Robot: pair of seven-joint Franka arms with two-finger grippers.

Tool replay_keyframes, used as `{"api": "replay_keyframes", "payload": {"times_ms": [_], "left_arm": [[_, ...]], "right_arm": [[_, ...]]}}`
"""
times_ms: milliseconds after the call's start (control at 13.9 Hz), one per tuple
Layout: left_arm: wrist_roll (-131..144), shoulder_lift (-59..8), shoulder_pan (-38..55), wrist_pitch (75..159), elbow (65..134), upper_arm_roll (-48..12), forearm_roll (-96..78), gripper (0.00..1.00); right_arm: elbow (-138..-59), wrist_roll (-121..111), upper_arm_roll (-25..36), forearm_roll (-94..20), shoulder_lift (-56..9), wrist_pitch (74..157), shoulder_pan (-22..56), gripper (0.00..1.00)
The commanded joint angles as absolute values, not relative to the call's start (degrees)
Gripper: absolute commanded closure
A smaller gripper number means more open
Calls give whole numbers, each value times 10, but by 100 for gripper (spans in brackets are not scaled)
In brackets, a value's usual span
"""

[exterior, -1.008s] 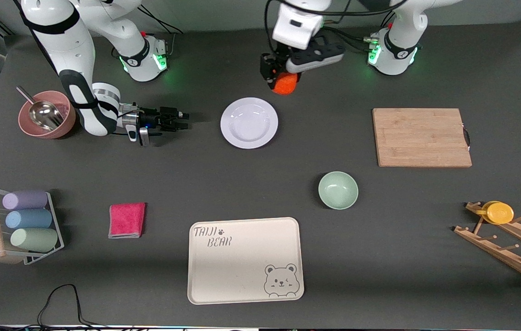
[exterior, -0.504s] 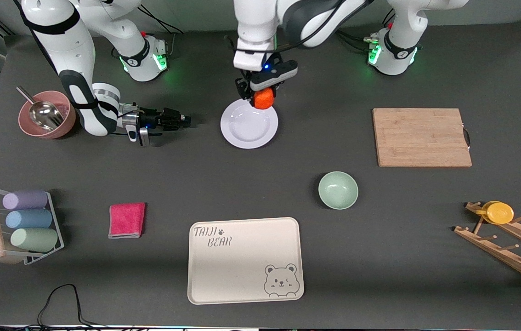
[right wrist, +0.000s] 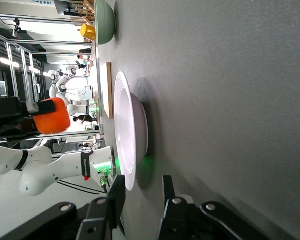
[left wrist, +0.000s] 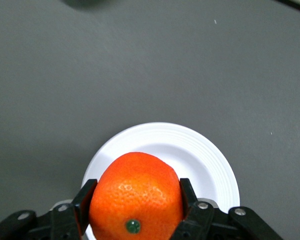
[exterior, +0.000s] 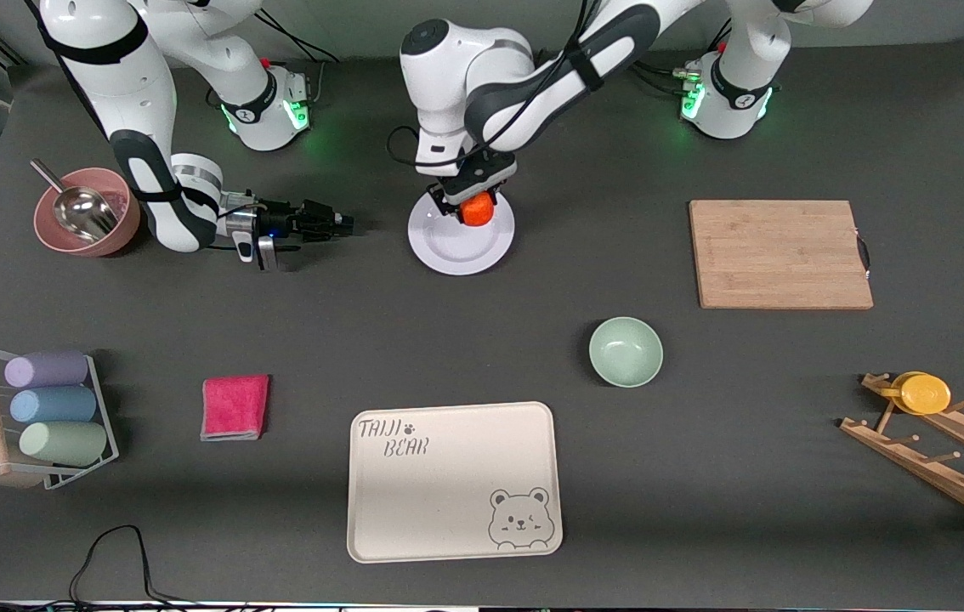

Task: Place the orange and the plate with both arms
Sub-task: 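Carry the orange with the left gripper and lower it onto the plate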

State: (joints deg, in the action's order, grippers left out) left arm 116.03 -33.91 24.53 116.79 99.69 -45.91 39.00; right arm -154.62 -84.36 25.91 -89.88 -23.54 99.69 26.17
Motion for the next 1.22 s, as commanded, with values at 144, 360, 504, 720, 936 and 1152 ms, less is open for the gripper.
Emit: {"api": "replay_keyframes", "payload": {"times_ms": [144, 360, 504, 720, 936, 1152], "left_arm": [[1155, -405, 257, 1197, 962, -451, 400, 100], [1164, -420, 257, 1236, 962, -440, 379, 100], [1166, -428, 258, 1263, 962, -438, 337, 100], [1180, -436, 276, 1274, 962, -417, 330, 100], [1182, -449, 290, 1287, 962, -396, 329, 100], [1187, -457, 289, 1301, 962, -394, 329, 100]], "right_arm": [[-1527, -864, 262, -912, -272, 988, 264, 63], [-1523, -864, 262, -913, -278, 988, 264, 63], [-1521, -864, 262, -913, -278, 988, 264, 63], [-1521, -864, 262, -913, -278, 988, 264, 63], [-1521, -864, 262, -913, -278, 988, 264, 63], [-1520, -864, 262, -913, -278, 988, 264, 63]]}}
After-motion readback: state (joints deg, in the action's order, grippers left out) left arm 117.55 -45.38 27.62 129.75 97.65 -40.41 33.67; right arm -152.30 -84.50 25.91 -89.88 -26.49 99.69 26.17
